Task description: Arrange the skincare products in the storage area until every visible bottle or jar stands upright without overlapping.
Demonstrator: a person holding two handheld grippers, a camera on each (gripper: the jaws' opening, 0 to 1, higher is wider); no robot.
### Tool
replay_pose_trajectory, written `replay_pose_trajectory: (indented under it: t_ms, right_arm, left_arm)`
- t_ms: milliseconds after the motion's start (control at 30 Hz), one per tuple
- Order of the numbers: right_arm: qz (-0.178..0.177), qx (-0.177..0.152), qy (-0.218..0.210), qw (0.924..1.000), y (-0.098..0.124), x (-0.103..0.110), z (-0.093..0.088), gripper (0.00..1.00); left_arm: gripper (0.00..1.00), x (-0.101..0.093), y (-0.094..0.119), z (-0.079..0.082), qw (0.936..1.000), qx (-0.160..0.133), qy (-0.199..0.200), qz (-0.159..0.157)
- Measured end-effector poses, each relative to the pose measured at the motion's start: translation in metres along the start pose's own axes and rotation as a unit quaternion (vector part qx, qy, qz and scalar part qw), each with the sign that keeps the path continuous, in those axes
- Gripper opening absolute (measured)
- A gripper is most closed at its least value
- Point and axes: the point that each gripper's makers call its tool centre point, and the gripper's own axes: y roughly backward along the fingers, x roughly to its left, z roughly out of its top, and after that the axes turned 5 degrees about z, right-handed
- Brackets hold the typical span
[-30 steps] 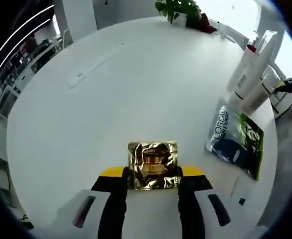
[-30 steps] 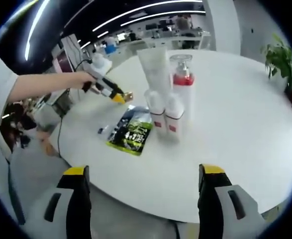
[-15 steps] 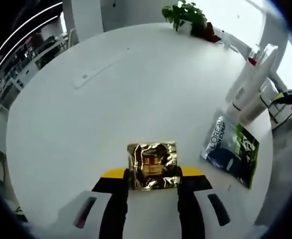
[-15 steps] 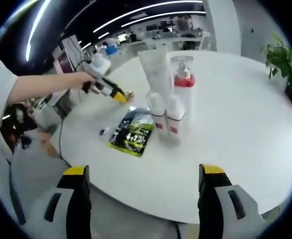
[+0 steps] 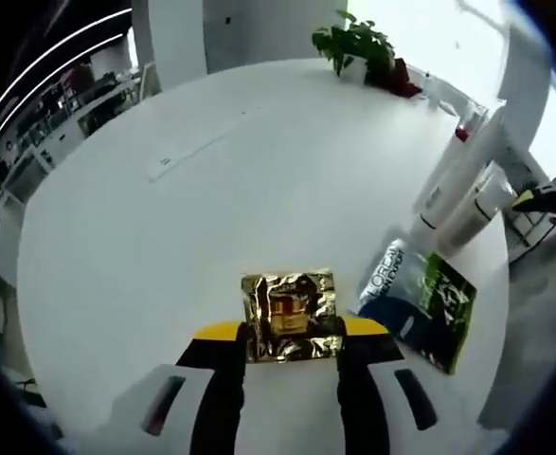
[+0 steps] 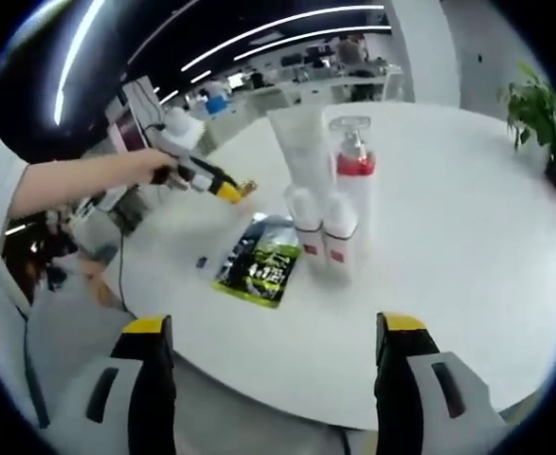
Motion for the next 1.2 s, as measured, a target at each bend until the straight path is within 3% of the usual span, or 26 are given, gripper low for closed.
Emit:
replay_pose_trajectory:
  t_ms: [200, 433, 767, 967, 1200]
  right_arm:
    - [0.006, -0.007, 0.001, 1.0000, 0.000, 0.002, 0.003, 0.86]
    - [0.013, -0.010, 0.010, 0.9998, 0.000, 0.005, 0.004, 0.85]
    - [0.013, -0.009, 0.037, 0.9992, 0.001, 0.010, 0.008, 0.80]
    - [0.030, -0.038, 0.041, 0.9980, 0.001, 0.020, 0.035, 0.77]
    - [0.042, -0.067, 0.068, 0.9946, -0.009, 0.038, 0.063, 0.72]
  left_arm:
    - [0.38, 0.004, 0.009, 0.001, 0.9998, -0.009, 0.008, 0.017]
    - [0.38, 0.005, 0.029, 0.007, 0.9979, -0.039, 0.035, 0.040]
    - [0.38, -0.027, 0.052, 0.003, 0.9972, -0.050, 0.019, 0.052]
    - [0.38, -0.053, 0.068, 0.012, 0.9964, -0.064, 0.014, 0.055]
    - [0.38, -0.063, 0.079, 0.012, 0.9950, -0.073, 0.019, 0.065]
